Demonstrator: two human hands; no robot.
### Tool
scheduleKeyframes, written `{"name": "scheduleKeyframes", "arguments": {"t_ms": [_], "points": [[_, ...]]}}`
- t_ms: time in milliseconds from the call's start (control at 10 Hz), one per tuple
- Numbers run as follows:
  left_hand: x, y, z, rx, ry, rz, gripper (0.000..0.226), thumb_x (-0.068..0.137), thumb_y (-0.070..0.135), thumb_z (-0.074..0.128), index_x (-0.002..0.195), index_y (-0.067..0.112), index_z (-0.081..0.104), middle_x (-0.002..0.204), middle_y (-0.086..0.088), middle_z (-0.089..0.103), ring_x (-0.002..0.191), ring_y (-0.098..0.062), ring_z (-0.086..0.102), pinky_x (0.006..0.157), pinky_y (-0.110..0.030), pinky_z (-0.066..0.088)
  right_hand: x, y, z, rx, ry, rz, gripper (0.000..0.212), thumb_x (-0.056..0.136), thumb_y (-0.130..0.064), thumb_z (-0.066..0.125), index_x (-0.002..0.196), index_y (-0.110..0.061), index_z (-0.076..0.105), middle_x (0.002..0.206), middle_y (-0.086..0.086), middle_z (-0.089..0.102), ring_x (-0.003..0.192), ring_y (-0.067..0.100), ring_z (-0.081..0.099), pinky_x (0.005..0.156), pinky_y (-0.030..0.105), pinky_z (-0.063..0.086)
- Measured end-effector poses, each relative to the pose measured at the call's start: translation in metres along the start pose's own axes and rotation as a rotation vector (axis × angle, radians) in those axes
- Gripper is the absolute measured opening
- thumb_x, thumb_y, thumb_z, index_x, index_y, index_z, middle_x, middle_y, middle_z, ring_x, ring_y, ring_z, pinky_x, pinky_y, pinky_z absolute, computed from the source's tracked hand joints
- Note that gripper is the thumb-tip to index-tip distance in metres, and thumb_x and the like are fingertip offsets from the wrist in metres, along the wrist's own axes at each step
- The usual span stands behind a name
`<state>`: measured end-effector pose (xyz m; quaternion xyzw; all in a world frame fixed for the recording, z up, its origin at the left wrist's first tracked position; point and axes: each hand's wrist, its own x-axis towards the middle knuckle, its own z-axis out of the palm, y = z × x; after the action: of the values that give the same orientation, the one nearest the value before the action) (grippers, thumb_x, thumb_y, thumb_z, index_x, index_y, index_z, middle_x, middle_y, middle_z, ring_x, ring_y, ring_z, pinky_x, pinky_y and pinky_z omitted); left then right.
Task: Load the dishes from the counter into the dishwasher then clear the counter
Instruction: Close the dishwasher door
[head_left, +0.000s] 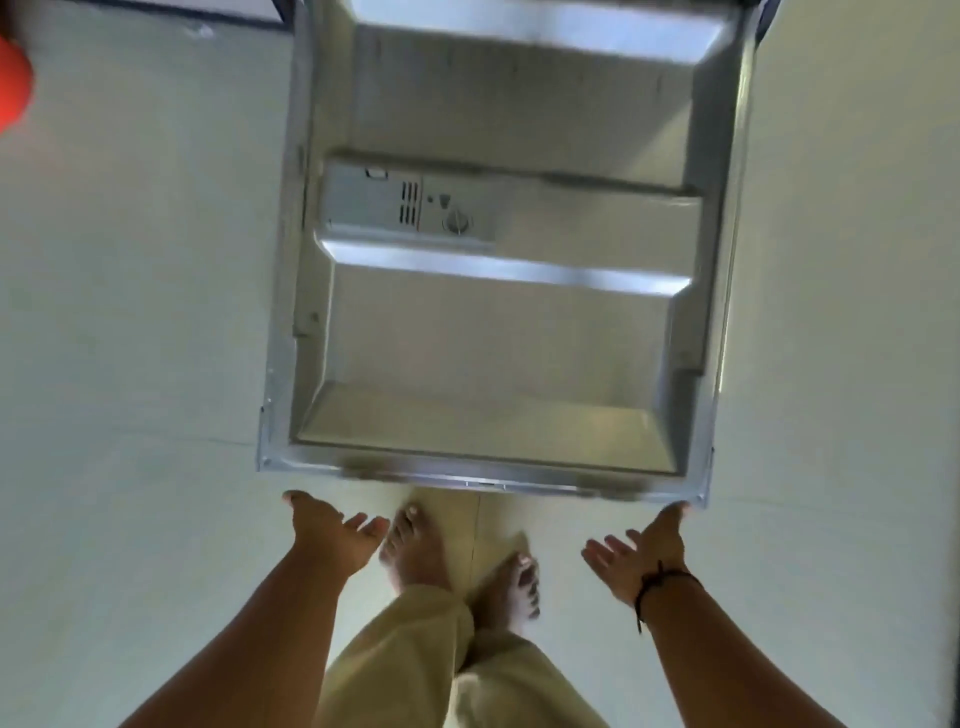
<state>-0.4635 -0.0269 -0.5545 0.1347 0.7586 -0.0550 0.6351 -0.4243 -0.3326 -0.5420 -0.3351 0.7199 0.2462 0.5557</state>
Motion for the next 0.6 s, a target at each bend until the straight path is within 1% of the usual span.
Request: {"name": "scheduleKeyframes", "arguments": {"t_ms": [100,200,300,400,500,600], "points": [[0.035,-0.013,-0.006,0.024,0.061,-0.037,0.084,0.091,0.069,0.018,0.152,0.011,0.016,0.159,-0.012,0.016,0.146,-0.032,0.014,0.116,-0.048,0.012,0.037,0.006,0.003,0.251,-0.07,0.037,0.104,0.077,-0.086,0.025,0.153,-0.015,0.016,0.158,0.015,0.018,0.143,0.038,0.023,0.115,0.053,0.02],[0.054,-0.013,0.0,-0.14,-0.046,-0.017,0.081,0.09,0.065,0.022,0.149,0.01,0.026,0.156,-0.013,0.025,0.145,-0.031,0.017,0.118,-0.045,0.007,0.068,0.01,0.015,0.349,-0.131,0.011,0.108,0.073,-0.09,0.017,0.151,-0.015,0.025,0.156,0.013,0.025,0.142,0.038,0.025,0.114,0.056,0.019],[0.152,-0.029,-0.013,-0.056,-0.041,0.057,0.056,0.086,0.057,0.031,0.118,0.019,0.056,0.104,-0.009,0.065,0.102,-0.025,0.06,0.1,-0.046,0.037,0.073,0.006,0.036,0.433,-0.193,-0.12,0.097,0.071,-0.091,0.015,0.134,-0.029,0.053,0.136,0.004,0.053,0.126,0.037,0.046,0.106,0.063,0.03],[0.123,-0.048,0.009,-0.209,-0.16,0.013,0.049,0.077,-0.003,0.017,0.089,-0.028,0.057,0.053,-0.038,0.045,0.076,-0.001,0.059,0.083,-0.029,0.045,0.069,0.004,0.042,0.499,-0.162,-0.149,0.087,0.071,-0.091,0.018,0.11,-0.032,0.067,0.119,0.005,0.067,0.111,0.033,0.059,0.099,0.058,0.041],[-0.053,-0.072,0.029,-0.874,-0.66,-0.483,0.086,0.097,0.005,-0.012,0.045,0.006,0.056,0.04,-0.007,0.048,0.071,0.003,0.036,0.093,-0.025,0.039,0.032,0.004,0.027,0.515,-0.182,-0.178,0.089,0.069,-0.091,0.018,0.108,-0.032,0.071,0.113,0.006,0.071,0.11,0.034,0.061,0.095,0.057,0.043],[-0.068,-0.045,-0.014,-0.117,-0.108,0.224,0.058,0.097,0.021,0.022,0.074,-0.018,0.06,0.084,-0.05,0.045,0.09,0.001,0.052,0.103,-0.047,0.034,-0.029,0.005,0.01,0.533,-0.231,-0.172,0.089,0.064,-0.091,0.027,0.113,-0.029,0.069,0.118,0.009,0.067,0.111,0.038,0.06,0.095,0.061,0.042]]}}
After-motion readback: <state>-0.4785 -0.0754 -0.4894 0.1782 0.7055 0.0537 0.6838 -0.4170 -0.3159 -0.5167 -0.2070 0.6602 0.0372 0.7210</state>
